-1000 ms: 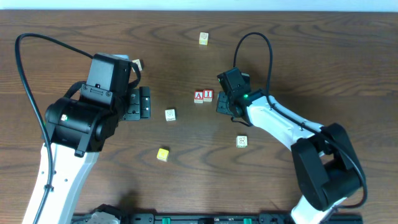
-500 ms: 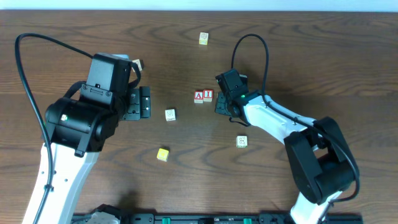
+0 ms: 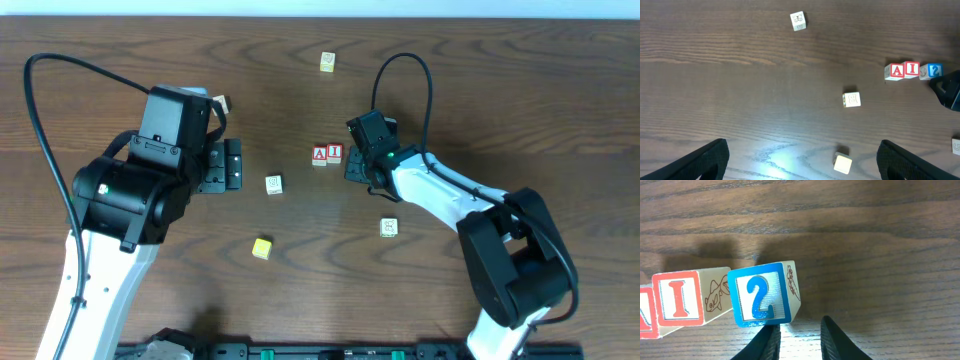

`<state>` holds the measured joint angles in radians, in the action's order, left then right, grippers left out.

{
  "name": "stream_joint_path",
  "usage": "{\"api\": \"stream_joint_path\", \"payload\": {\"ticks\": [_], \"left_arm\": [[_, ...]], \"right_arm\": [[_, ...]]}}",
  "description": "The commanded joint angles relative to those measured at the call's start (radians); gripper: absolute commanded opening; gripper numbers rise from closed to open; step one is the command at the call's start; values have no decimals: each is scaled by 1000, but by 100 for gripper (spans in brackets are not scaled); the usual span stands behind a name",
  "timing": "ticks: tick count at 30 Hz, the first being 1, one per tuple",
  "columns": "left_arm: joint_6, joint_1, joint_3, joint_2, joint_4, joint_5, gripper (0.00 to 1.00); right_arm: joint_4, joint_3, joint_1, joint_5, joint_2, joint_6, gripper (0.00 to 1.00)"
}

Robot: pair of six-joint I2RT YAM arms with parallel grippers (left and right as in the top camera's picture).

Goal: Spell out Ai2
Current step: 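Open the right gripper and lift it off the 2 block, then push the 2 block leftward against the I block with the right gripper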

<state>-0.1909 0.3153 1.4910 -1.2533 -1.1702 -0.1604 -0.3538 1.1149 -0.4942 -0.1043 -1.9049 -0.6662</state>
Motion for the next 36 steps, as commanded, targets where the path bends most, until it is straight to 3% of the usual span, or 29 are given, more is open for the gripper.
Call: {"api": "stream_joint_path", "payload": {"ticks": [1, 7, 15, 23, 36], "left_arm": [[-16, -1, 3, -2, 0, 3, 95], [-16, -1, 3, -2, 0, 3, 95], [-16, -1, 3, -2, 0, 3, 95], [-16, -1, 3, -2, 0, 4, 95], [-15, -1, 3, -2, 1, 3, 95]], "right_arm": [[-4, -10, -8, -3, -5, 5, 28], [-90, -7, 5, 130, 25, 40, 31], [-163, -7, 43, -98, 88, 98, 33], [-27, -7, 46, -169, 87, 159, 30], [7, -7, 46, -161, 57, 140, 29]]}}
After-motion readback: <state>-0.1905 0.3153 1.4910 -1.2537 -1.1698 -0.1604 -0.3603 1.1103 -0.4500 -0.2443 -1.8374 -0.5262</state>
